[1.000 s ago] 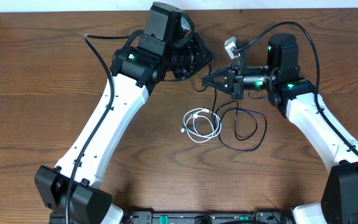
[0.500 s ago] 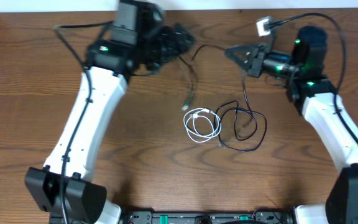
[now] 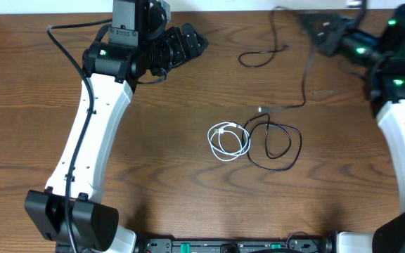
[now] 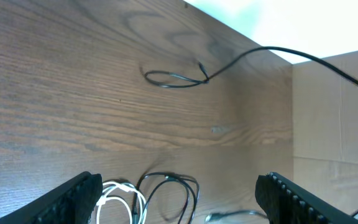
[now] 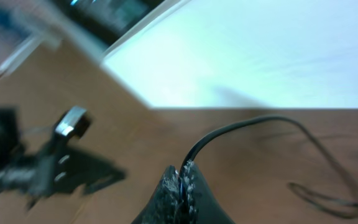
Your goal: Untangle cables
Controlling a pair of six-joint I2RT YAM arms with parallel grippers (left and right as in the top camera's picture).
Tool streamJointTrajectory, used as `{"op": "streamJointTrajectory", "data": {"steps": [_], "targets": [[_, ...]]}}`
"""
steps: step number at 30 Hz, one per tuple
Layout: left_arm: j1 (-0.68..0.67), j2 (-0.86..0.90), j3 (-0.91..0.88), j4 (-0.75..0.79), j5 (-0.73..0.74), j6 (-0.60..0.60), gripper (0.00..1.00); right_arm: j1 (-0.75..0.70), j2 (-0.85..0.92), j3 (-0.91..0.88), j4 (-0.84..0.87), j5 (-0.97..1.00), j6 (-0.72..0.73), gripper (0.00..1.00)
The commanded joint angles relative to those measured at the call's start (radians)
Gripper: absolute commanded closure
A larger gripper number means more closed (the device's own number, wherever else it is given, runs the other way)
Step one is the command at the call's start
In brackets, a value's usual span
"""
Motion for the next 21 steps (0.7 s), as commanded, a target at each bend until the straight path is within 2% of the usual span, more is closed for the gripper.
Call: {"op": "streamJointTrajectory", "data": {"steps": [1, 6, 9, 12, 16, 21], "targets": [[-0.004, -0.016, 0.011, -0.016, 0.017, 0.052, 0.15, -0.137, -0.011, 0.077, -0.037, 0.096, -0.039, 0.99], [-0.004, -0.016, 0.011, -0.043, 0.016, 0.125, 0.15, -0.298, -0.01, 0.132, -0.212, 0.229, -0.138, 0.99], [-0.004, -0.016, 0.011, -0.06, 0.015, 0.232, 0.16, -0.362, -0.01, 0.135, -0.256, 0.304, -0.18, 0.99], [-0.004, -0.016, 0.01, -0.087, -0.042, 0.287, 0.16, -0.414, -0.01, 0.146, -0.287, 0.432, -0.212, 0.99], [-0.004, -0.016, 0.011, -0.122, -0.113, 0.29, 0.16, -0.454, -0.003, 0.201, -0.331, 0.547, -0.252, 0.99], [-0.004, -0.016, 0.011, -0.136, -0.124, 0.289, 0.16, -0.482, 0.07, 0.383, -0.414, 0.64, -0.319, 0.99]]}}
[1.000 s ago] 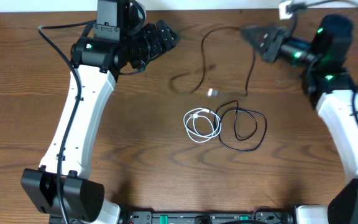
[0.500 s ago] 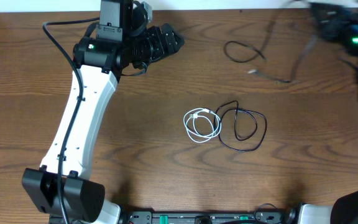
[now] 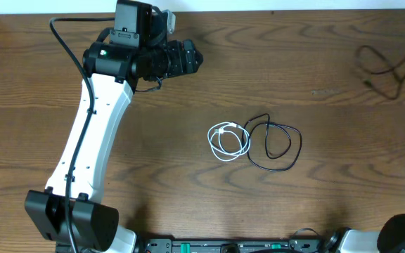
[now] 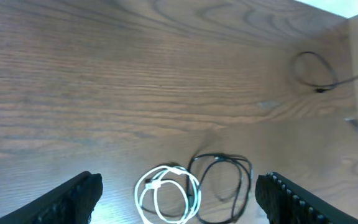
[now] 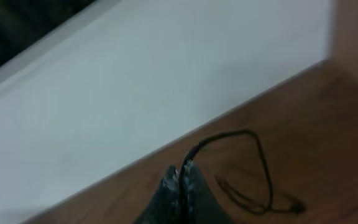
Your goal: Untangle cables
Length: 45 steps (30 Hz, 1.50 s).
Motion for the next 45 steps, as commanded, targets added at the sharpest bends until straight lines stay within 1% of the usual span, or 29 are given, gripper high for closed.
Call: {"op": "streamJointTrajectory", "data": {"steps": [1, 6, 15, 17, 18, 19, 20, 23, 27, 30, 33, 36, 39, 41, 45], "targets": [[-0.002, -0.016, 0.011, -0.008, -0.035, 0.031, 0.16, -0.015, 0.06, 0.155, -0.036, 0.108, -0.091, 0.99], [-0.002, -0.016, 0.01, -0.031, -0.035, 0.03, 0.15, -0.017, 0.204, 0.294, -0.085, 0.152, -0.117, 0.99], [-0.002, -0.016, 0.01, -0.079, -0.035, 0.03, 0.16, -0.039, 0.417, 0.306, -0.084, 0.158, -0.116, 0.99], [-0.002, -0.016, 0.01, -0.078, -0.035, 0.03, 0.16, -0.052, 0.464, 0.306, -0.082, 0.164, -0.114, 0.97], [-0.003, -0.016, 0.01, -0.078, -0.035, 0.03, 0.16, -0.058, 0.487, 0.306, -0.08, 0.181, -0.105, 0.73], [-0.005, -0.016, 0.01, -0.078, -0.035, 0.03, 0.16, -0.062, 0.502, 0.306, -0.08, 0.2, -0.097, 0.44], [-0.009, -0.016, 0.01, -0.078, -0.035, 0.03, 0.16, -0.065, 0.517, 0.306, -0.081, 0.225, -0.086, 0.02], [-0.025, -0.016, 0.01, -0.077, -0.035, 0.031, 0.16, -0.074, 0.531, 0.306, -0.121, 0.273, -0.082, 0.01], [-0.041, -0.016, 0.01, -0.071, -0.055, 0.031, 0.16, -0.076, 0.496, 0.306, -0.183, 0.238, -0.082, 0.01], [-0.048, -0.015, 0.01, -0.059, -0.054, 0.031, 0.15, -0.076, 0.447, 0.306, -0.234, 0.083, -0.082, 0.01], [-0.058, -0.015, 0.01, -0.06, -0.053, 0.031, 0.16, -0.076, 0.395, 0.306, -0.251, -0.039, -0.081, 0.01], [-0.074, -0.015, 0.01, -0.063, -0.053, 0.038, 0.16, -0.076, 0.351, 0.306, -0.279, -0.171, -0.036, 0.01], [-0.101, -0.015, 0.01, -0.071, -0.053, 0.071, 0.16, -0.076, 0.317, 0.306, -0.338, -0.333, -0.041, 0.04], [-0.126, -0.014, 0.01, -0.086, -0.053, 0.092, 0.16, -0.072, 0.298, 0.306, -0.396, -0.376, -0.068, 0.09], [-0.199, -0.006, -0.013, -0.1, -0.054, 0.101, 0.21, -0.041, 0.268, 0.306, -0.55, -0.374, -0.148, 0.09]]}}
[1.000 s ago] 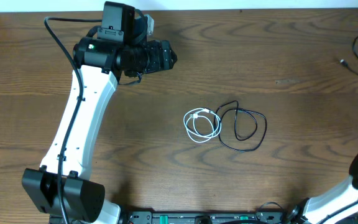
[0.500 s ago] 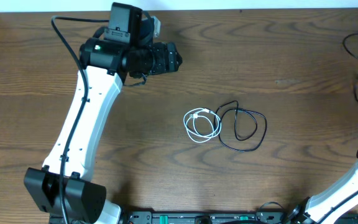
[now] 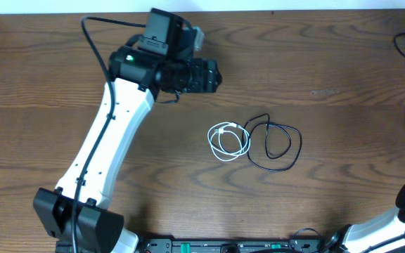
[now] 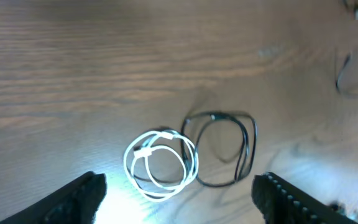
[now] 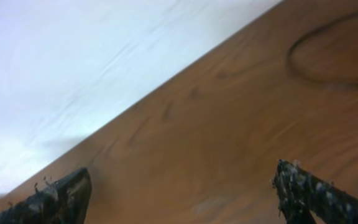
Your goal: Untangle cables
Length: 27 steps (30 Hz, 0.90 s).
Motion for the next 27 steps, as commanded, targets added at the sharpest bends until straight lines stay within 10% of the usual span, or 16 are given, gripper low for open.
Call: {"op": "streamJointTrajectory", "data": {"steps": [1, 17, 25, 27], "targets": [[-0.07, 0.001, -0.025, 0.002, -0.01, 0.029, 0.22, 0.035, -0.014, 0.003, -0.099, -0.056, -0.06, 0.09], [-0.328, 0.273, -0.044, 0.084, -0.01, -0.386, 0.28, 0.108, -0.014, 0.001, -0.232, 0.158, -0.066, 0.04], [-0.381, 0.372, -0.044, 0.147, -0.01, -0.417, 0.49, 0.109, -0.014, 0.0, -0.242, 0.158, -0.066, 0.04], [-0.386, 0.378, -0.044, 0.174, -0.01, -0.417, 0.72, 0.109, -0.014, 0.0, -0.246, 0.158, -0.066, 0.04]]}}
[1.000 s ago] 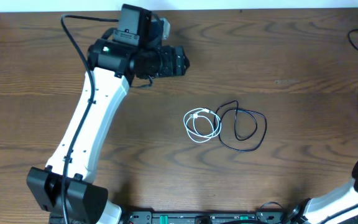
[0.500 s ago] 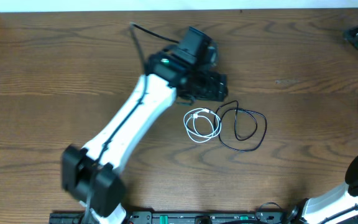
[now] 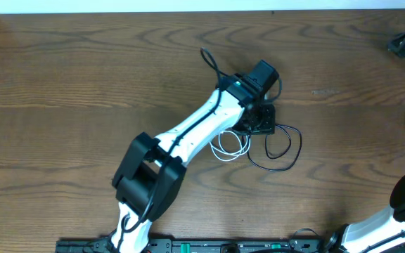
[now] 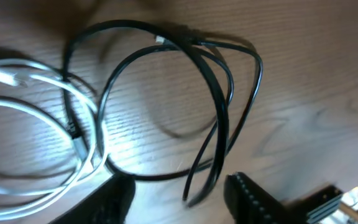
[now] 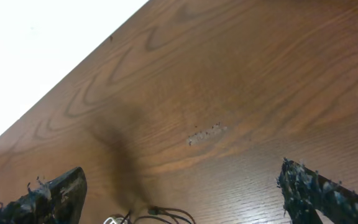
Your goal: Untangle cables
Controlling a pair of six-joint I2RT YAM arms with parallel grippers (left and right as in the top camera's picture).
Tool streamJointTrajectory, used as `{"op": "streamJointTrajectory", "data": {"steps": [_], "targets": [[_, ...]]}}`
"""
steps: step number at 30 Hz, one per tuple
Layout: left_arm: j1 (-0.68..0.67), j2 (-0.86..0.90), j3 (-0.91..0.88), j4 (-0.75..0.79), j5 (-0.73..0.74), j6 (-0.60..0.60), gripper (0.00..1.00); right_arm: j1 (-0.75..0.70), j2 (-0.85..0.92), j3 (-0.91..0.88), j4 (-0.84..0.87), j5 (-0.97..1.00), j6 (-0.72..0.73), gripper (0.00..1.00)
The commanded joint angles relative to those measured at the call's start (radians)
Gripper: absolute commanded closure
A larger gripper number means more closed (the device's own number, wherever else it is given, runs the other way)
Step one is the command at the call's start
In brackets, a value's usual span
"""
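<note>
A white cable coil (image 3: pixel 228 145) and a black cable loop (image 3: pixel 281 149) lie touching at the table's middle. My left gripper (image 3: pixel 259 119) is low over their upper edge, open. In the left wrist view the black loop (image 4: pixel 166 93) fills the frame, with the white coil (image 4: pixel 36 124) on the left. Strands of the black cable run down between the open fingers (image 4: pixel 253 196). My right gripper is at the far right back, open and empty. Its fingertips (image 5: pixel 319 193) stand wide apart.
Another black cable lies at the table's right edge, apart from the pile. The left arm (image 3: pixel 188 140) stretches diagonally from the front centre over the table. Bare wood (image 5: pixel 204 81) shows in the right wrist view.
My left gripper has come from the back, high over the table, down onto the cable pile. My right gripper has come into the overhead view at the back right corner.
My right gripper was shut on a black cable reaching from the back towards the pile. Then that cable was over at the far right, still held. Later the gripper stood open with the cable lying at the right edge. The left gripper has moved from back left to the pile.
</note>
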Motion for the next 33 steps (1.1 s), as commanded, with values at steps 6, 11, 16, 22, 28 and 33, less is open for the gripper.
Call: {"op": "streamJointTrajectory", "data": {"steps": [6, 11, 16, 22, 28, 33], "targets": [[0.005, -0.029, 0.041, 0.039, -0.047, 0.028, 0.93, 0.031, -0.011, 0.001, -0.019, 0.005, -0.012, 0.04], [0.027, -0.23, 0.101, 0.135, -0.062, 0.104, 0.93, 0.08, -0.011, 0.001, -0.039, 0.004, -0.053, 0.04], [0.031, -0.406, 0.101, 0.228, -0.061, 0.104, 0.93, 0.115, -0.011, 0.001, -0.047, -0.128, -0.135, 0.04], [0.044, -0.546, 0.101, 0.241, -0.053, 0.085, 0.93, 0.145, -0.032, 0.001, -0.058, -0.494, -0.383, 0.07], [0.148, -0.605, 0.101, 0.293, -0.008, -0.005, 0.93, 0.188, -0.058, 0.001, -0.067, -0.56, -0.404, 0.07], [0.245, -0.6, 0.101, 0.289, 0.034, -0.047, 0.93, 0.259, -0.057, 0.001, -0.097, -0.556, -0.403, 0.08]]}}
